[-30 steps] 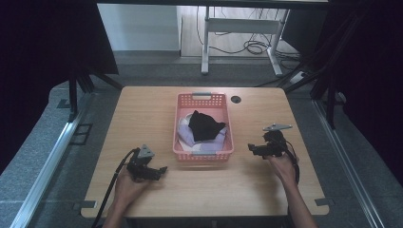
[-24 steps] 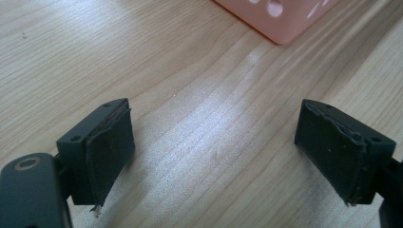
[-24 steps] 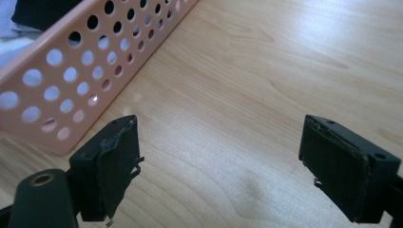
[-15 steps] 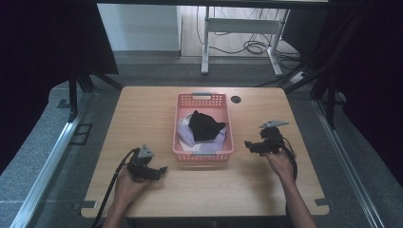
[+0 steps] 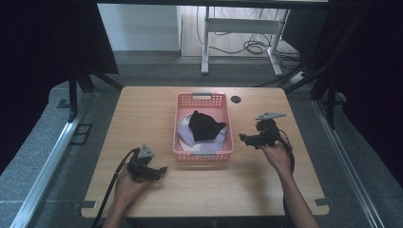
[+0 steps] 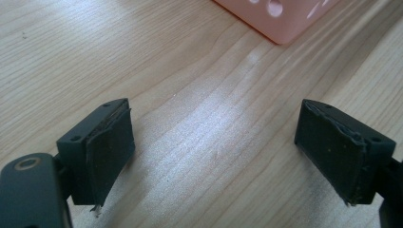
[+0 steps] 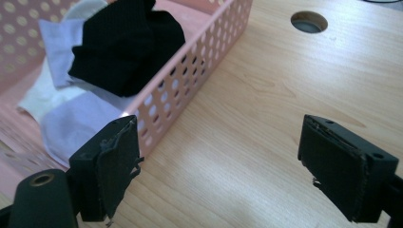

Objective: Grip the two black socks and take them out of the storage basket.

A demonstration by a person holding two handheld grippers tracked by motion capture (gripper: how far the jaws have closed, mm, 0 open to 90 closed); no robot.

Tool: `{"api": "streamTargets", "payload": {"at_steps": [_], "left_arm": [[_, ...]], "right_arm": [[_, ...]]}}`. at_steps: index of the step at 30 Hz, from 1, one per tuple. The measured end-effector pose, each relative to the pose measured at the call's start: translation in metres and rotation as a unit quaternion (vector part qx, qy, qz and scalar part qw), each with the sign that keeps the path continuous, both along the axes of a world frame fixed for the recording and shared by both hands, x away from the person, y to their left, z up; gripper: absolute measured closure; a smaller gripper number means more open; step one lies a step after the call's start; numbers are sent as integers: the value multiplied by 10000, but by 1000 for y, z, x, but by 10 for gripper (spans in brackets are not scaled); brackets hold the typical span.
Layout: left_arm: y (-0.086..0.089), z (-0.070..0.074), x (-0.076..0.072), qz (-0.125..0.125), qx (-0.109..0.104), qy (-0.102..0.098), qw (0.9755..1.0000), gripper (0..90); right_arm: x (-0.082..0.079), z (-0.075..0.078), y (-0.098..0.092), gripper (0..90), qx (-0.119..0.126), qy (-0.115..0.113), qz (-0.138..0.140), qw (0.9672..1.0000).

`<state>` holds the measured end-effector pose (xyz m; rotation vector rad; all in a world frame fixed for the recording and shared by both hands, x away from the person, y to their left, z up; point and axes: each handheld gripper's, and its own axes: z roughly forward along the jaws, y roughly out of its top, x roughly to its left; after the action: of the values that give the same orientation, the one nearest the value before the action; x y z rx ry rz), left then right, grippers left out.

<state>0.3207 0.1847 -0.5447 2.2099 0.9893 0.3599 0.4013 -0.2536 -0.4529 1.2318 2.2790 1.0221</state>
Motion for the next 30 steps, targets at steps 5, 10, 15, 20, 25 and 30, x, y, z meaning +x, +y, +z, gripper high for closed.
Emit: {"api": "streamTargets", "payload": {"at_steps": [5, 10, 15, 20, 25, 30], "left_arm": [[0, 0, 0, 0, -1, -1, 10000, 127], [0, 0, 0, 5, -8, -11, 10000, 127], [0, 0, 0, 6, -8, -10, 10000, 127], [0, 0, 0, 5, -8, -10, 10000, 127], [0, 0, 0, 5, -11, -10, 10000, 127], [0, 0, 0, 8, -11, -11, 10000, 127]], "right_arm": [[4, 9, 8, 137, 31, 9, 53, 10000], [8, 16, 19, 138, 49, 4, 130, 9999], [14, 23, 30, 136, 124, 67, 195, 9997], [18, 30, 44, 130, 96, 66, 337, 9994], [24, 33, 59, 126, 161, 164, 435, 9988], [29, 32, 73, 132, 223, 239, 536, 9980]]}}
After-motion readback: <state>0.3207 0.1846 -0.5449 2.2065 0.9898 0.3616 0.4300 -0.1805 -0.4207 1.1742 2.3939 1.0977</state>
